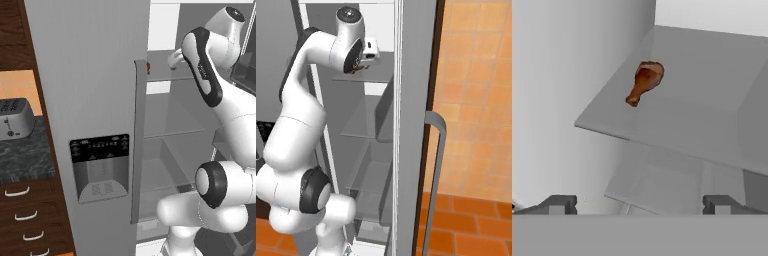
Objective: Place one corn and one chicken drumstick in each tupperware on the nearby counter, to pack two identical lunches.
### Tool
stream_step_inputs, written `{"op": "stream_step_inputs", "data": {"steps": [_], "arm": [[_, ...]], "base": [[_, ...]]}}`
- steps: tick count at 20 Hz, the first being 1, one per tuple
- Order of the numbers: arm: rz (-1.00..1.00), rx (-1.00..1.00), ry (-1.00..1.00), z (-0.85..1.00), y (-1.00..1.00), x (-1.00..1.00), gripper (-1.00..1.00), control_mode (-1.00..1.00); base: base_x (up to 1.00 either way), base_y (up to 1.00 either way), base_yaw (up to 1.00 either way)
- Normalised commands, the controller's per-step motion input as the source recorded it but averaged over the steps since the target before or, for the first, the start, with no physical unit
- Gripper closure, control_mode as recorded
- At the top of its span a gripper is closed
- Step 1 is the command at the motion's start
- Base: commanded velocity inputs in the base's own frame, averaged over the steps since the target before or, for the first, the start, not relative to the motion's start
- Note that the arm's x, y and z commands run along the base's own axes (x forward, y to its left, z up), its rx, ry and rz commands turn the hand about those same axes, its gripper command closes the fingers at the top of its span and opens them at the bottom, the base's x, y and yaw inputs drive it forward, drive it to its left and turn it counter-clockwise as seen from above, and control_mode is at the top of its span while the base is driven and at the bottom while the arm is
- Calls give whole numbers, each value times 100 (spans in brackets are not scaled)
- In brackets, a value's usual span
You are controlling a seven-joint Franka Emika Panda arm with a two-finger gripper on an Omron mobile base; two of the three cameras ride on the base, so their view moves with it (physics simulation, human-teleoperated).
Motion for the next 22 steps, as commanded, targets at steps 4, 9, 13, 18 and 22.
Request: {"op": "stream_step_inputs", "data": {"steps": [4,9,13,18,22], "arm": [[1,4,-5,-30,12,52,-100,-100],[5,0,-27,-63,21,53,-100,-100],[0,8,-15,-2,22,73,-100,-100],[0,3,16,0,32,94,-100,-100],[1,0,13,0,1,34,-100,-100]], "base": [[0,0,0],[0,0,0],[0,0,0],[0,0,0],[0,0,0]]}}
